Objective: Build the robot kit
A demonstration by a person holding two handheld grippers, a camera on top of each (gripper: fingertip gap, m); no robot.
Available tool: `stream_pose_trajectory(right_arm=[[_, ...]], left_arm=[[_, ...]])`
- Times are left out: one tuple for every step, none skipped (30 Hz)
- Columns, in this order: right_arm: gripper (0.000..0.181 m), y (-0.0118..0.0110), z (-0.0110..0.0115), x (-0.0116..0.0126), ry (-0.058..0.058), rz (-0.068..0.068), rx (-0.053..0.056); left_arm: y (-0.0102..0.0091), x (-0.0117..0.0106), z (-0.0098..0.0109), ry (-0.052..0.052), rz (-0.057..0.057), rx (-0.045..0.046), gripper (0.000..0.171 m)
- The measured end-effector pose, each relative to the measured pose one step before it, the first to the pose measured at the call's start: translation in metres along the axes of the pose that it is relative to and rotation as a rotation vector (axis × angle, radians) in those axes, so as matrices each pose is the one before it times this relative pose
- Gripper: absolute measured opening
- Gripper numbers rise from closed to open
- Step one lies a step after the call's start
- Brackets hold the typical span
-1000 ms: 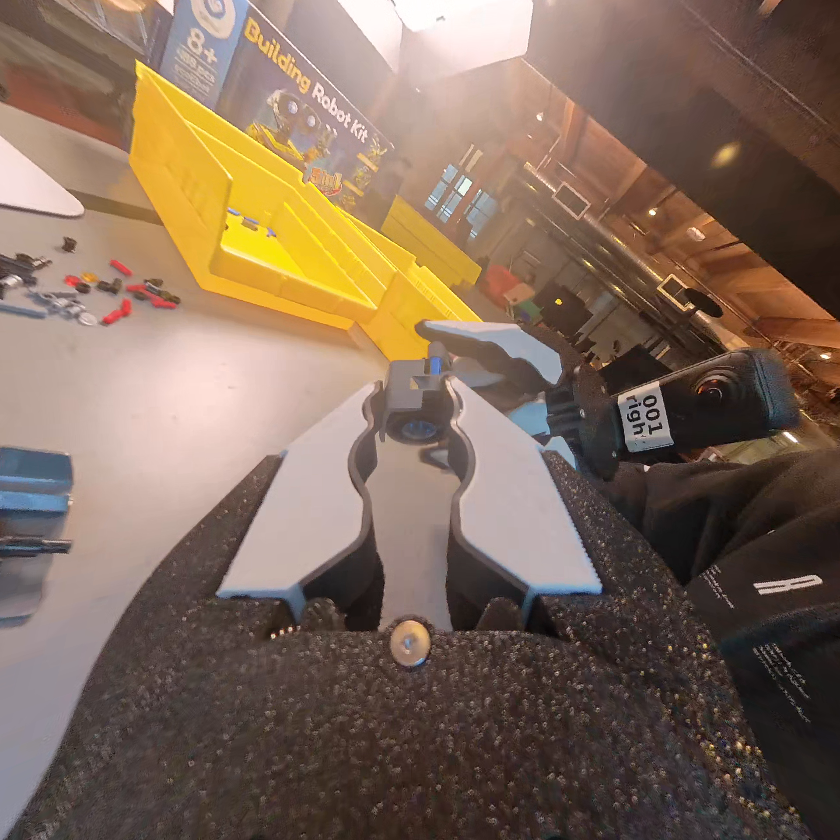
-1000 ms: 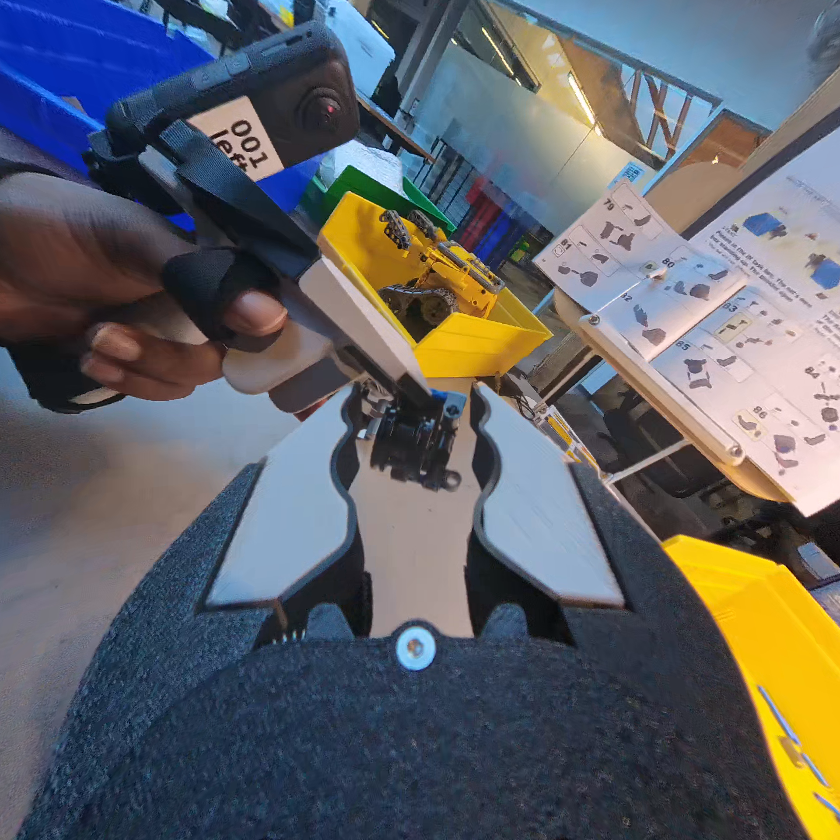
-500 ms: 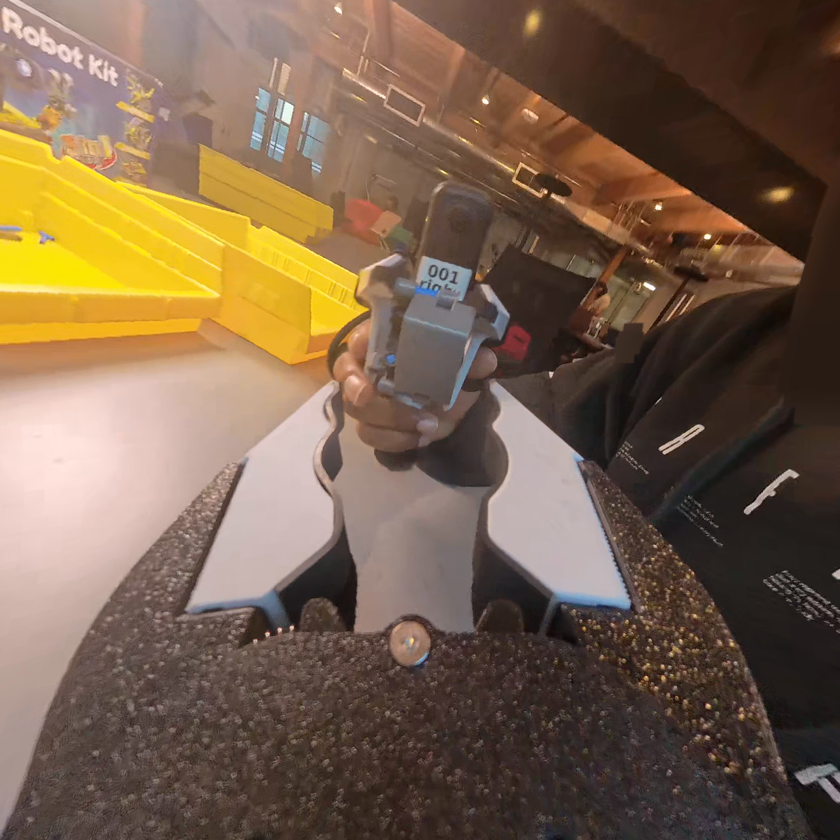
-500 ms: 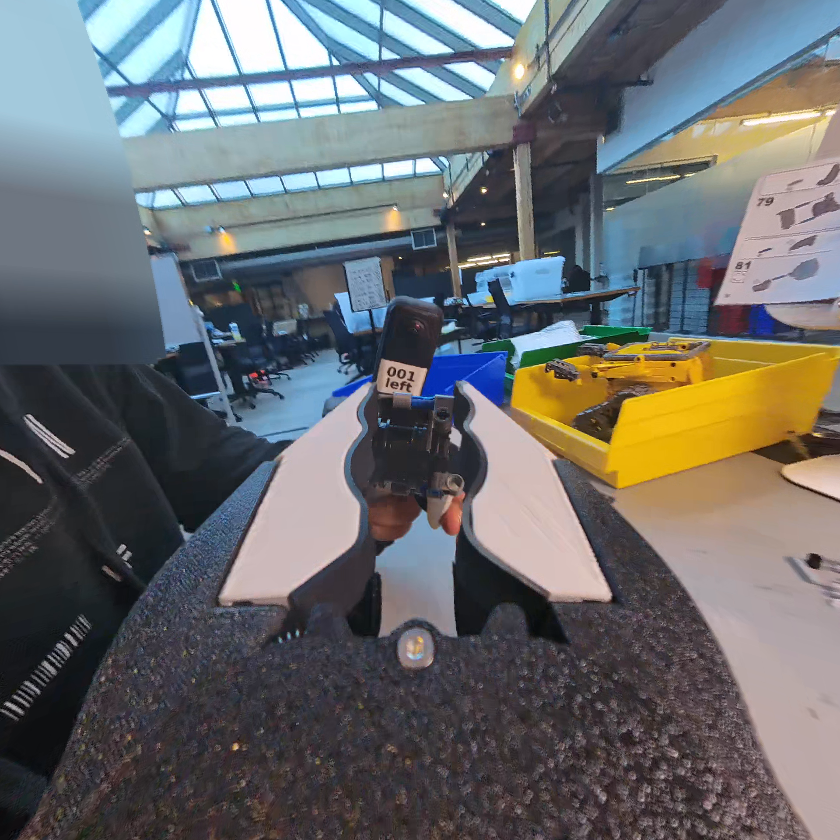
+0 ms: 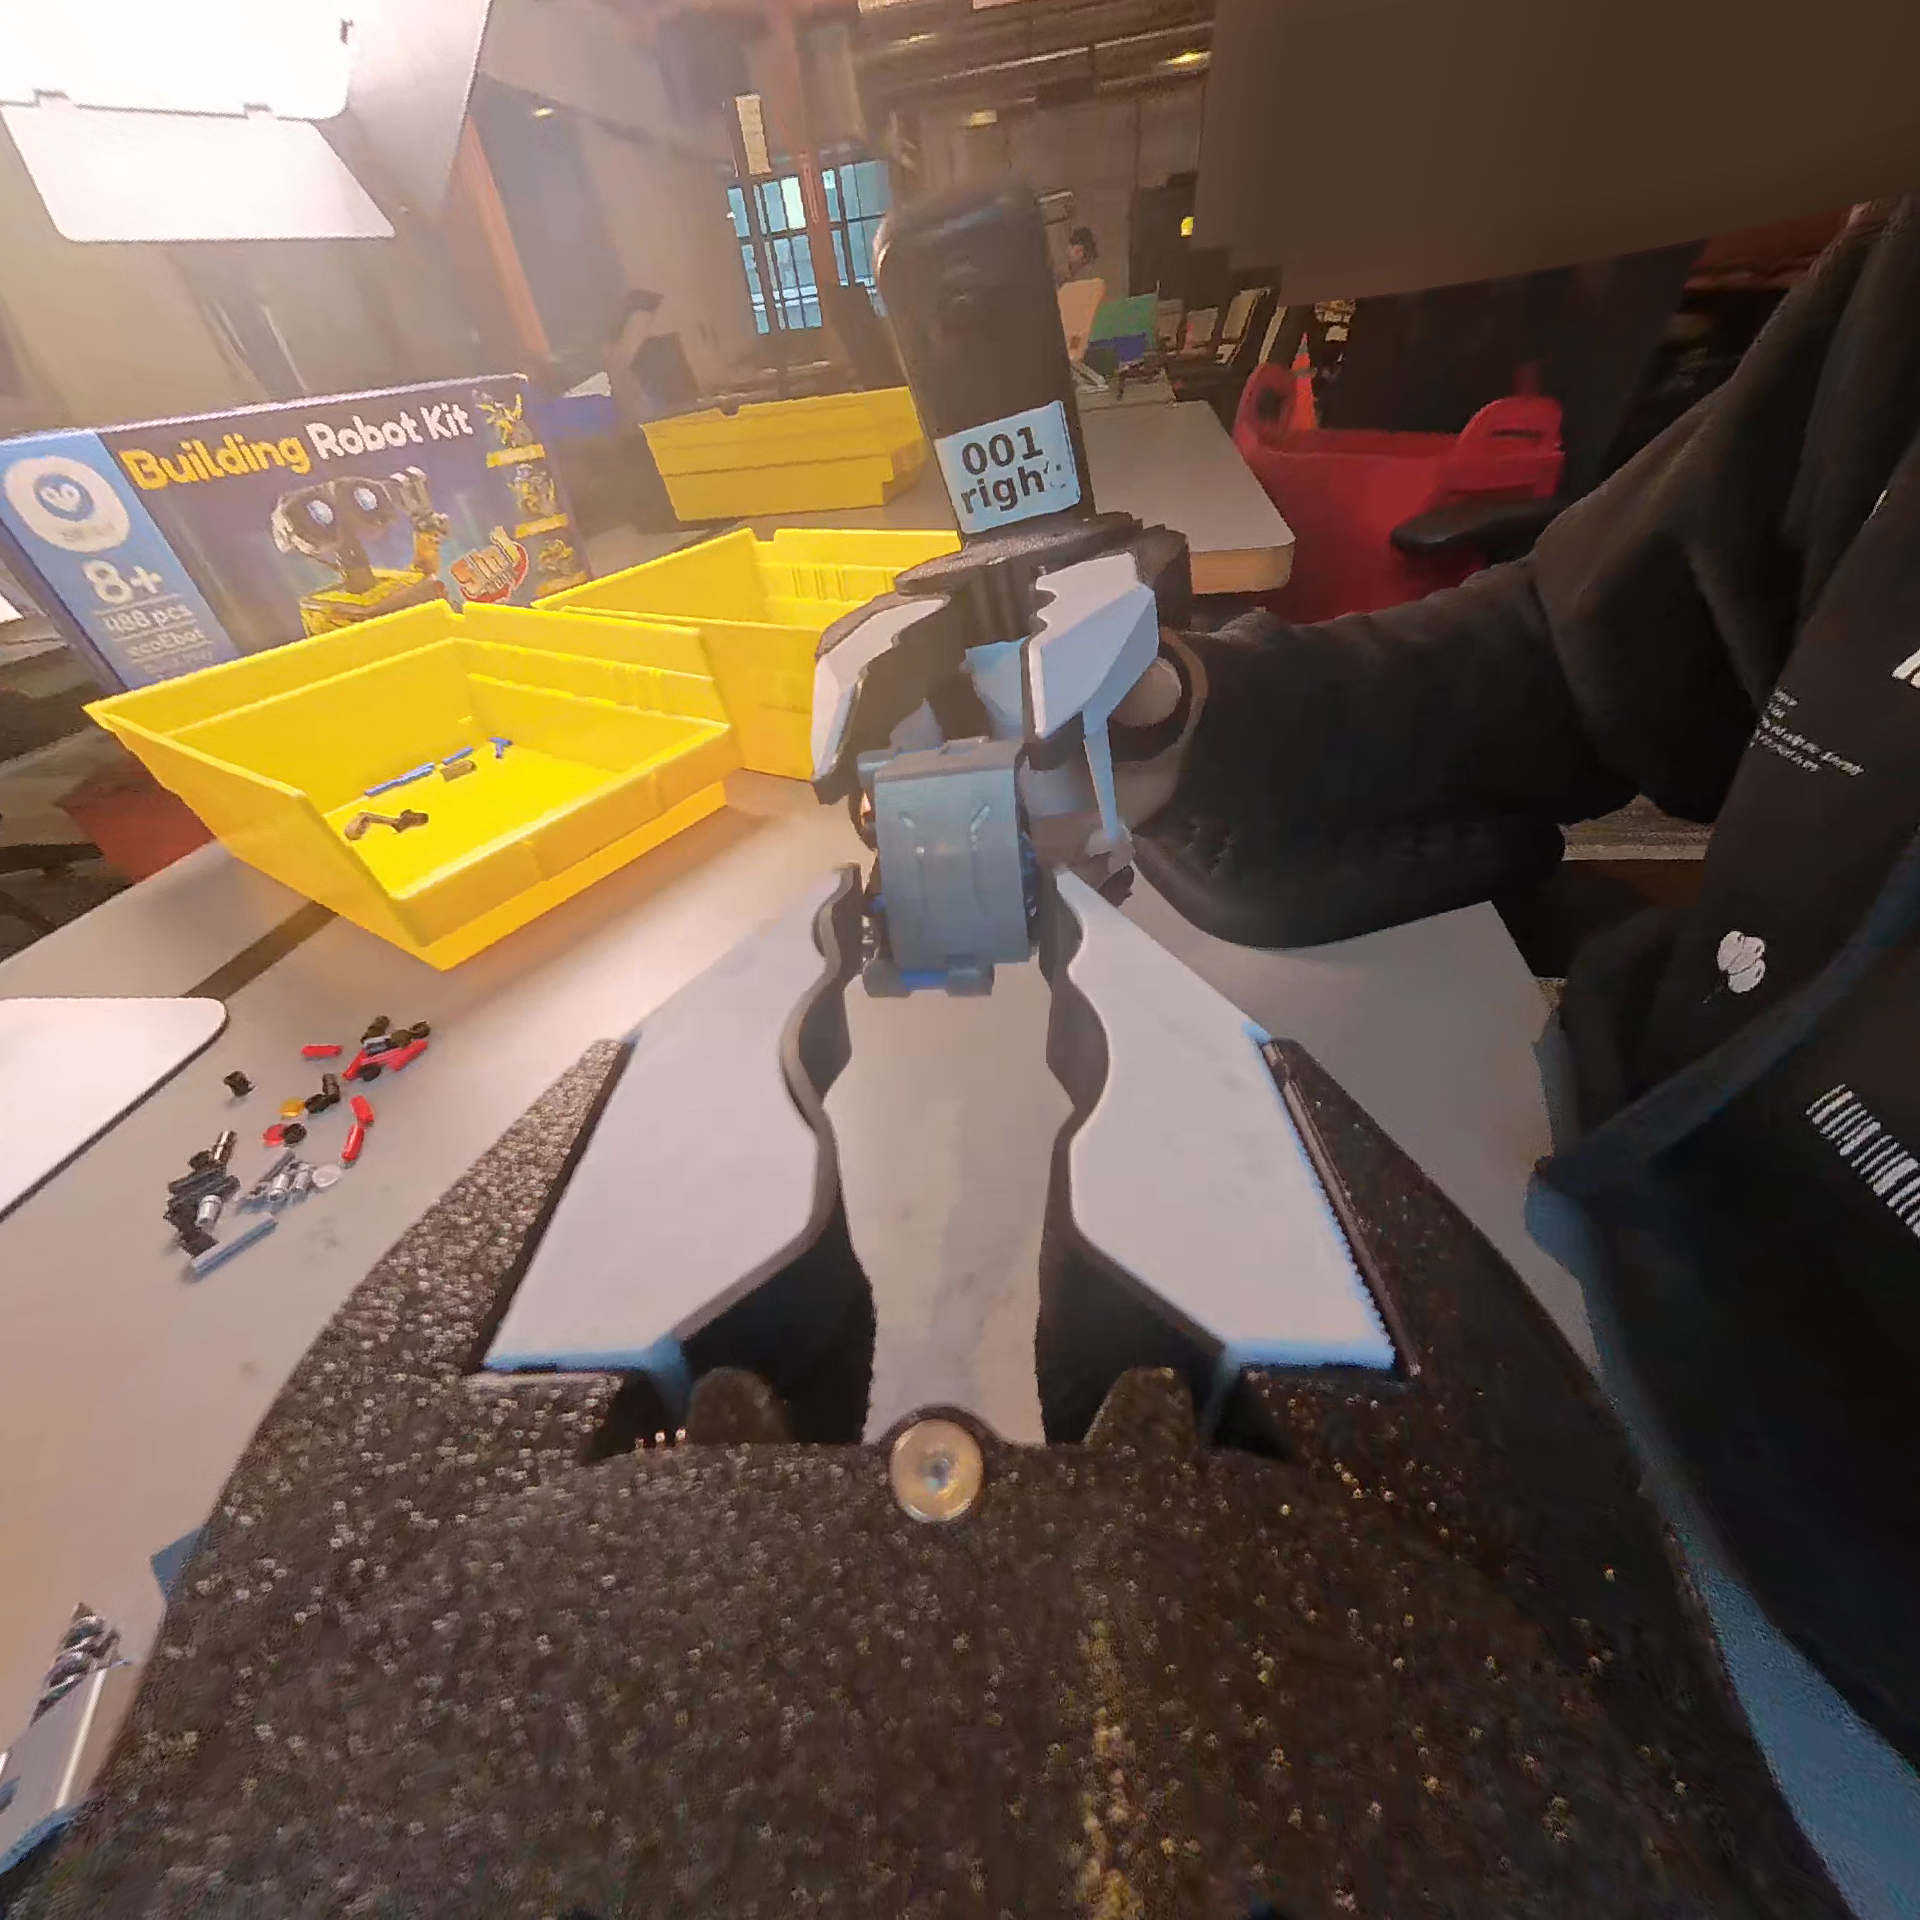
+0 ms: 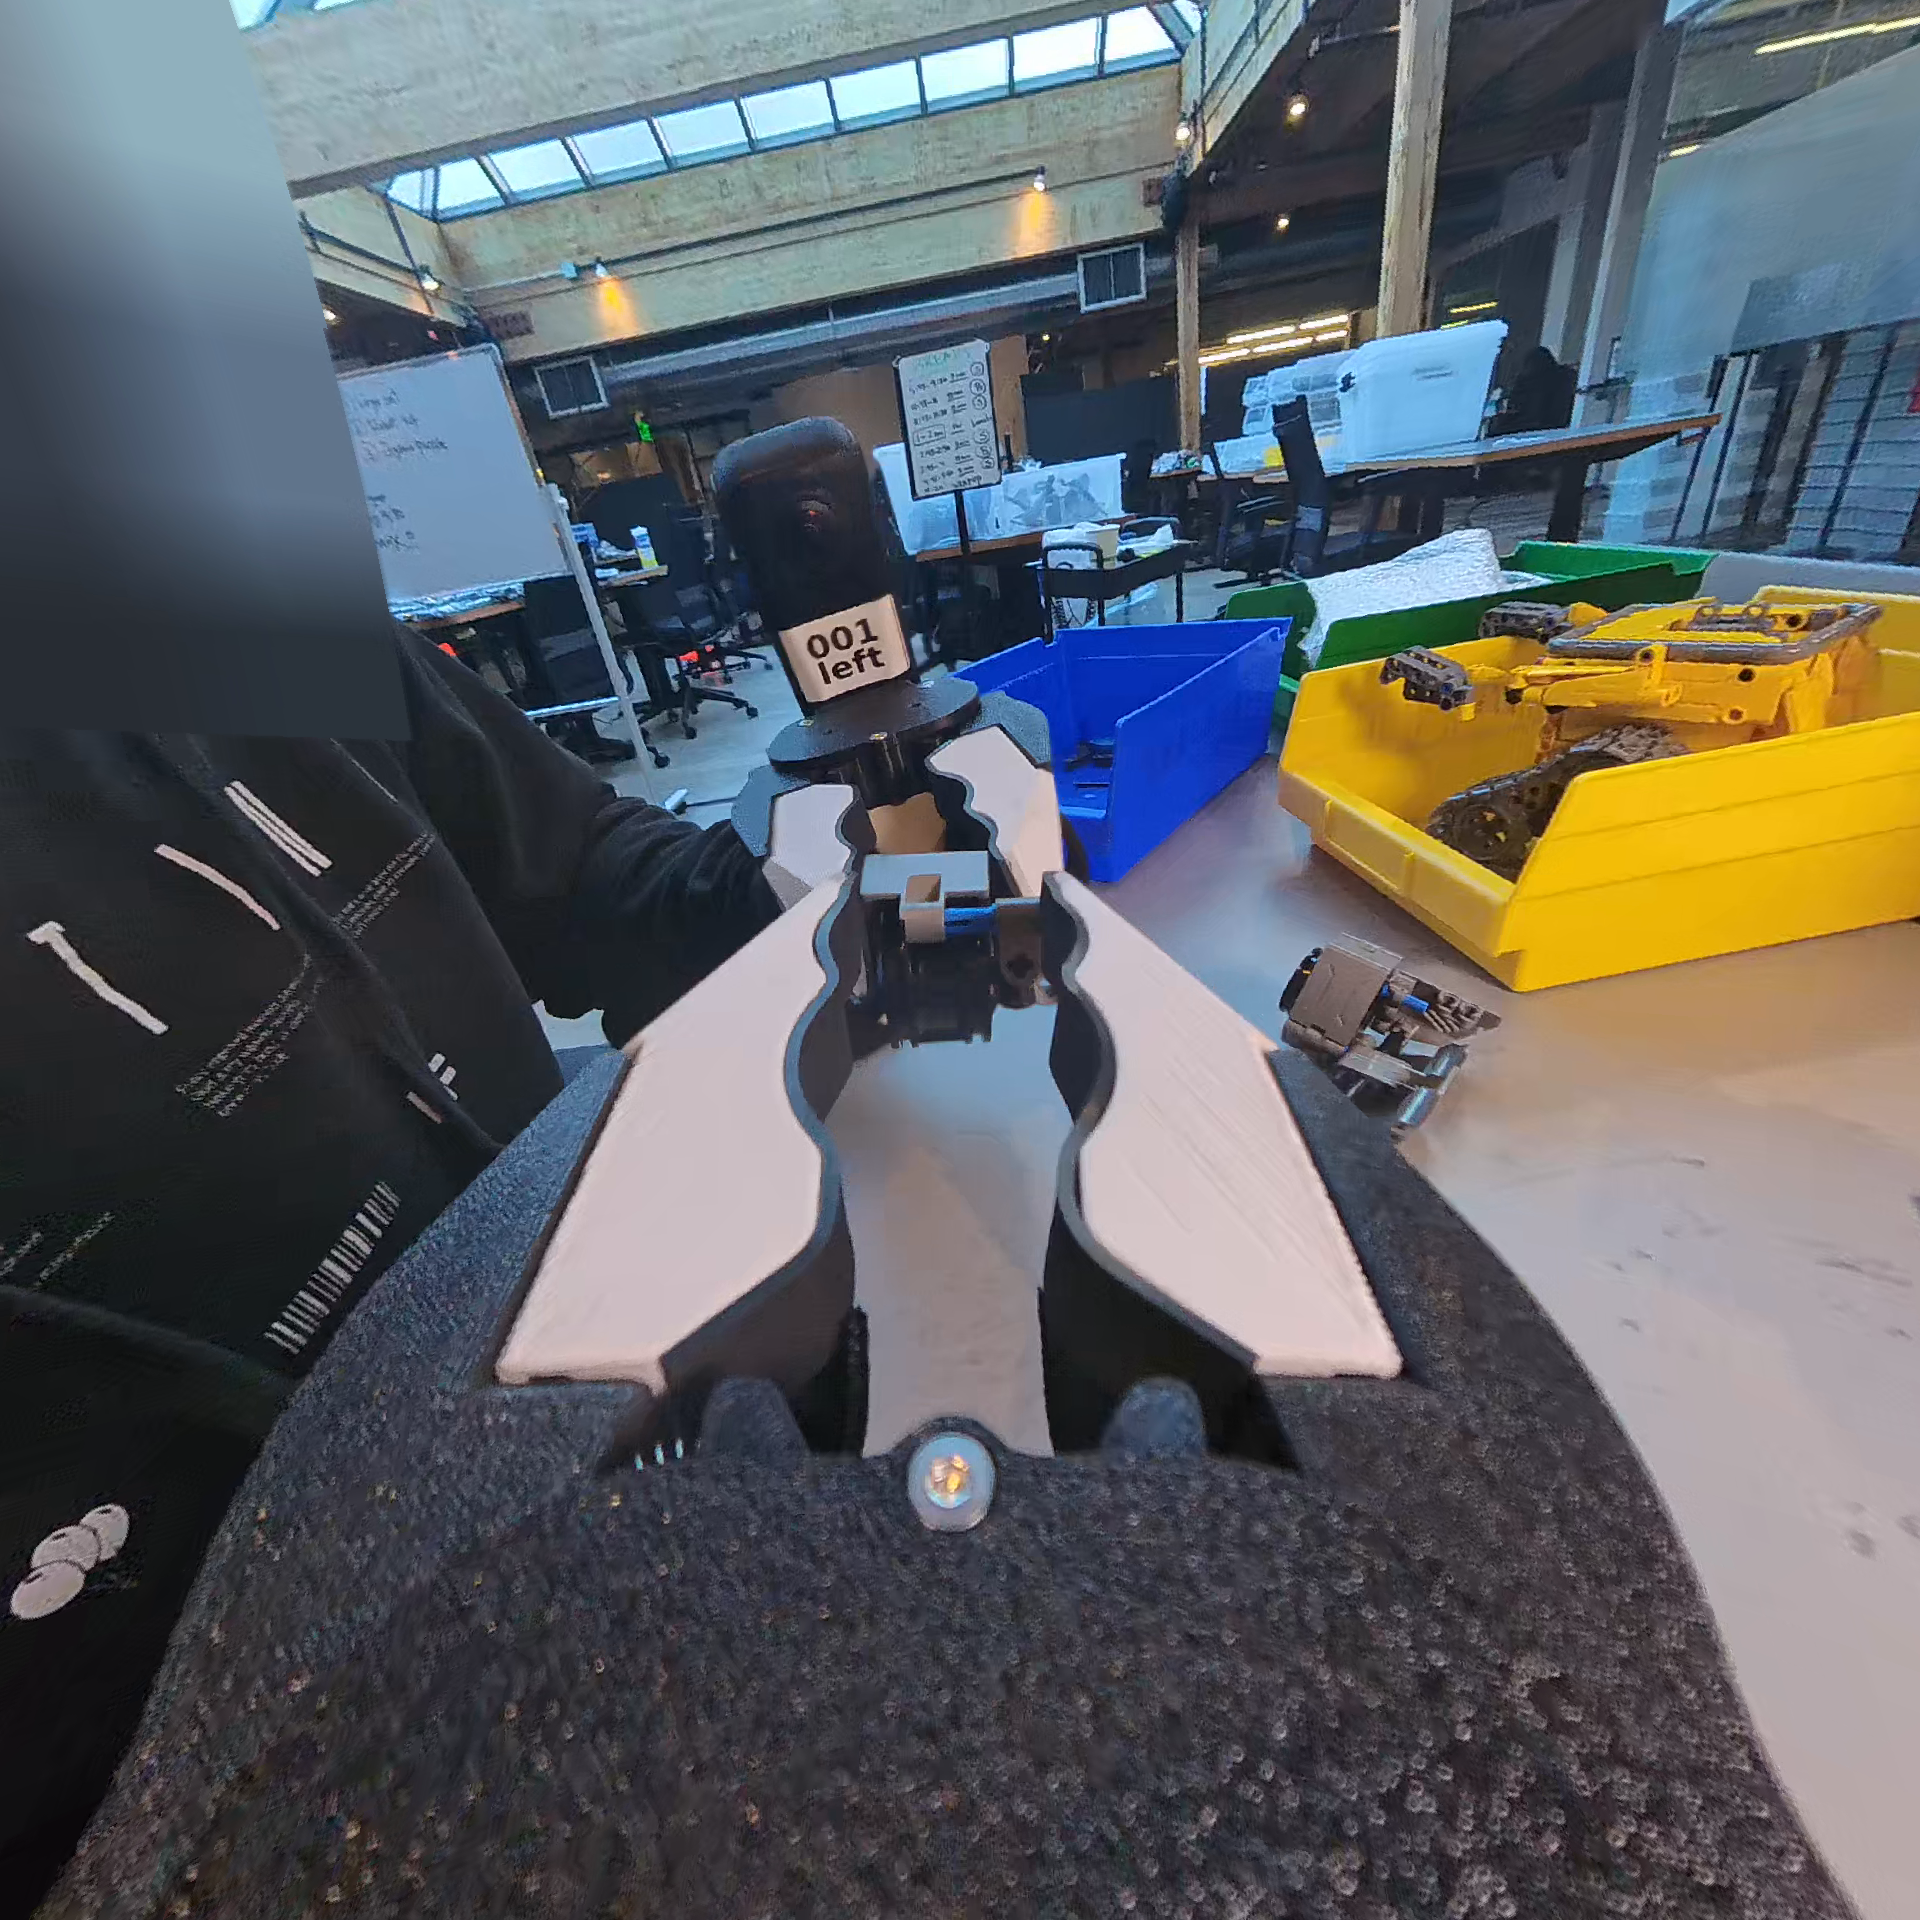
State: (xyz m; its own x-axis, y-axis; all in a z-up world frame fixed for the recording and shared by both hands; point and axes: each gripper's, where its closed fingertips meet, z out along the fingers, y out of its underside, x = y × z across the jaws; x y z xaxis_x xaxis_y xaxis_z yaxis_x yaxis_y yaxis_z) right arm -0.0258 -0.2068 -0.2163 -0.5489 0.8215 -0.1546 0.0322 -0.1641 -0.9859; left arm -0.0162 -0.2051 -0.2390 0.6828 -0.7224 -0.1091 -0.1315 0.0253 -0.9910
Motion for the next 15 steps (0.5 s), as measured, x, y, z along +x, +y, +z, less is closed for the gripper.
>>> stream_pose_trajectory(right_arm=[[0.034, -0.00006, -0.00076, -0.00050, -0.0092, 0.0047, 0.0045], [0.034, -0.00041, -0.00068, -0.00073, -0.0118, 0.0070, 0.0072], [0.034, 0.00020, -0.00062, -0.00118, -0.0156, 0.0098, 0.0025], [0.034, 0.00035, -0.00083, -0.00004, -0.0077, 0.0081, 0.0007], [0.034, -0.00003, -0.00113, -0.00010, -0.0062, 0.0021, 0.0019], [0.034, -0.00038, -0.00135, 0.00024, -0.0026, 0.0023, 0.0029], [0.033, -0.00067, -0.00136, 0.00170, 0.0063, 0.0051, 0.0036], [0.031, 0.00040, -0.00065, 0.00111, 0.0057, 0.0018, -0.0030], [0.030, 0.00156, 0.00046, -0.00032, 0.0014, -0.0068, -0.0105], [0.029, 0.00147, 0.00125, -0.00113, 0.0011, -0.0113, -0.0102], [0.027, 0.00138, 0.00142, -0.00199, -0.0030, -0.0127, -0.0100], [0.026, 0.00020, 0.00074, -0.00135, 0.0014, -0.0132, -0.0040], [0.026, 0.00065, 0.00003, -0.00021, 0.0067, -0.0206, -0.0097], [0.025, 0.00091, -0.00008, -0.00031, 0.0051, -0.0213, -0.0120], [0.025, 0.00091, 0.00031, 0.00018, 0.0100, -0.0213, -0.0116]], left_arm=[[-0.00049, 0.00048, 0.00000, -0.0017, 0.0077, 0.00183, 0.033], [-0.00090, 0.00055, -0.00027, -0.0003, 0.0086, 0.00499, 0.032], [-0.00058, 0.00085, -0.00019, 0.0030, 0.0074, 0.00129, 0.032], [-0.00038, 0.00028, -0.00030, -0.0005, 0.0056, 0.00075, 0.033], [-0.00029, -0.00005, -0.00044, -0.0022, 0.0039, 0.00255, 0.033], [-0.00015, 0.00054, -0.00044, 0.0025, 0.0028, 0.00243, 0.032], [-0.00049, 0.00026, -0.00054, -0.0002, 0.0052, 0.00319, 0.032], [-0.00004, 0.00023, -0.00016, -0.0006, 0.0056, -0.00044, 0.032], [0.00080, 0.00059, 0.00055, 0.0012, 0.0049, -0.00557, 0.033], [0.00067, 0.00070, 0.00071, -0.0002, 0.0076, -0.00464, 0.032], [0.00073, 0.00079, 0.00066, -0.0002, 0.0076, -0.00447, 0.033], [0.00107, 0.00078, 0.00049, 0.0011, 0.0059, -0.00584, 0.033], [0.00049, 0.00052, -0.00002, 0.0025, 0.0012, -0.00171, 0.033], [0.00071, 0.00060, -0.00009, 0.0046, -0.0029, -0.00339, 0.033], [0.00123, 0.00064, 0.00039, 0.0049, -0.0049, -0.00668, 0.033]])
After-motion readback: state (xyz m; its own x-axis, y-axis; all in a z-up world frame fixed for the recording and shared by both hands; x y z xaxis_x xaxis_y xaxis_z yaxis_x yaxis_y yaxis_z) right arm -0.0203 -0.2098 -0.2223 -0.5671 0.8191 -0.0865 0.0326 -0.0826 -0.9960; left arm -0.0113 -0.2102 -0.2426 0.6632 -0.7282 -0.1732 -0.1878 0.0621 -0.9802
